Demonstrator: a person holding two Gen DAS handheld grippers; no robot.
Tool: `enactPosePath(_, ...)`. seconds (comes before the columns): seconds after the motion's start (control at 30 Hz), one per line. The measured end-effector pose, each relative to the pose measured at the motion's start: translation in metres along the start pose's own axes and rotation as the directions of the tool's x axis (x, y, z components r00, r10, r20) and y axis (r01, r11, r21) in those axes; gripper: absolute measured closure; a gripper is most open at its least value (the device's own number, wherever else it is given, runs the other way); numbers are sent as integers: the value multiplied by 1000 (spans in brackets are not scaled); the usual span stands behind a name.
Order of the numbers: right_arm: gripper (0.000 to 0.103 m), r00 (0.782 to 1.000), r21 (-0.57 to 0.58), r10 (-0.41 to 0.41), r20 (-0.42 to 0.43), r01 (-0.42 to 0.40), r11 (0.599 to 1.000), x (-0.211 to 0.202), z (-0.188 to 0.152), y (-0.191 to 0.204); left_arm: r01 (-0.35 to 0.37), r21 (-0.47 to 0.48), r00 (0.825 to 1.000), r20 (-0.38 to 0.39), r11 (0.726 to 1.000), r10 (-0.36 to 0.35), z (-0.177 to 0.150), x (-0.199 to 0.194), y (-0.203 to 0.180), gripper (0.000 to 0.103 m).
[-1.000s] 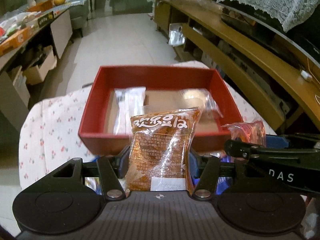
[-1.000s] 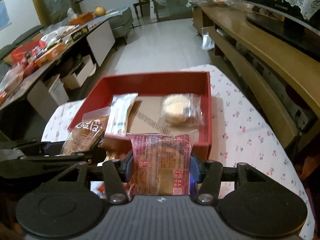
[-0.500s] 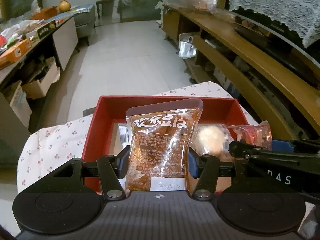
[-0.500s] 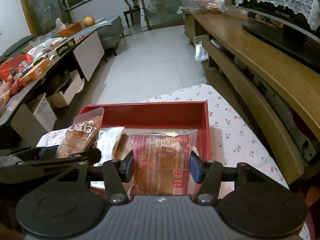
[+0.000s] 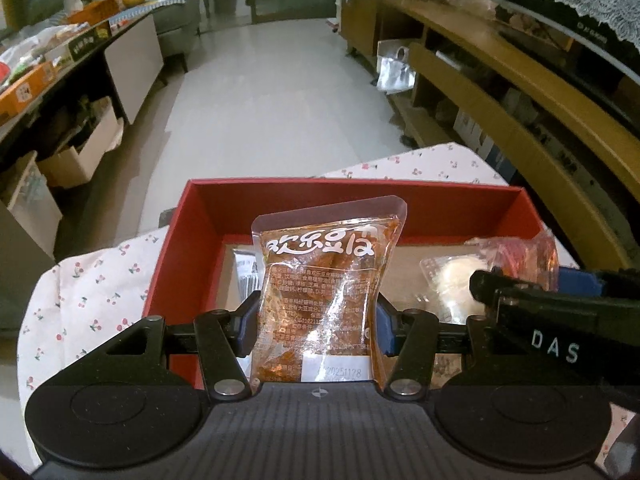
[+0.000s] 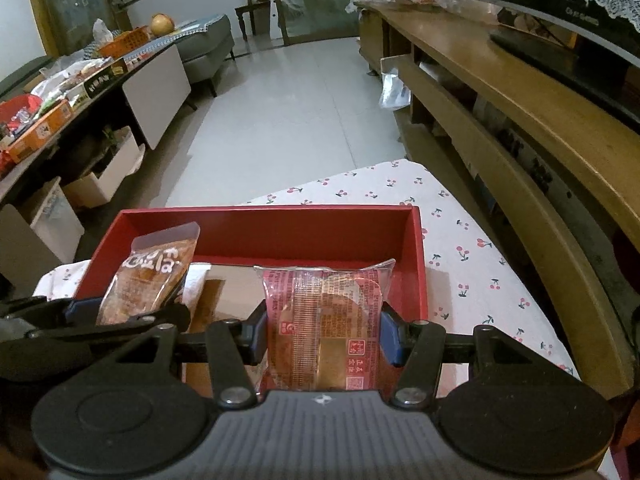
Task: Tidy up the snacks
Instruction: 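Carry both snacks into the red box and open both tools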
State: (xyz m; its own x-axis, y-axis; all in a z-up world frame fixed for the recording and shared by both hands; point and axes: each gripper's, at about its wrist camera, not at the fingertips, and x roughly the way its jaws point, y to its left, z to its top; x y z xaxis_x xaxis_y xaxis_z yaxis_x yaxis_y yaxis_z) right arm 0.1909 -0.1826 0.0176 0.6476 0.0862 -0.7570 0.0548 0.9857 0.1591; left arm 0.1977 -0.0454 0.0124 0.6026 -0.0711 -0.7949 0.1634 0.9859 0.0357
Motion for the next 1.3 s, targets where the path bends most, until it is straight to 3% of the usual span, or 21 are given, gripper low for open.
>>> enactPosePath(0.67, 47, 999, -47, -39, -23, 38, 998, 15, -4, 5, -36, 14, 998, -44, 999, 36, -6, 15, -1, 34)
enactPosePath(1.1, 43, 999, -13, -52, 8, 52, 999, 7, 1, -3, -29, -8, 1000, -6, 1000, 29, -1, 0, 2, 20)
enactPosePath(1.3, 39, 999, -3, -41, 19, 41, 999, 1, 4, -4, -19, -20, 1000, 12, 1000, 19, -1, -8, 5, 18)
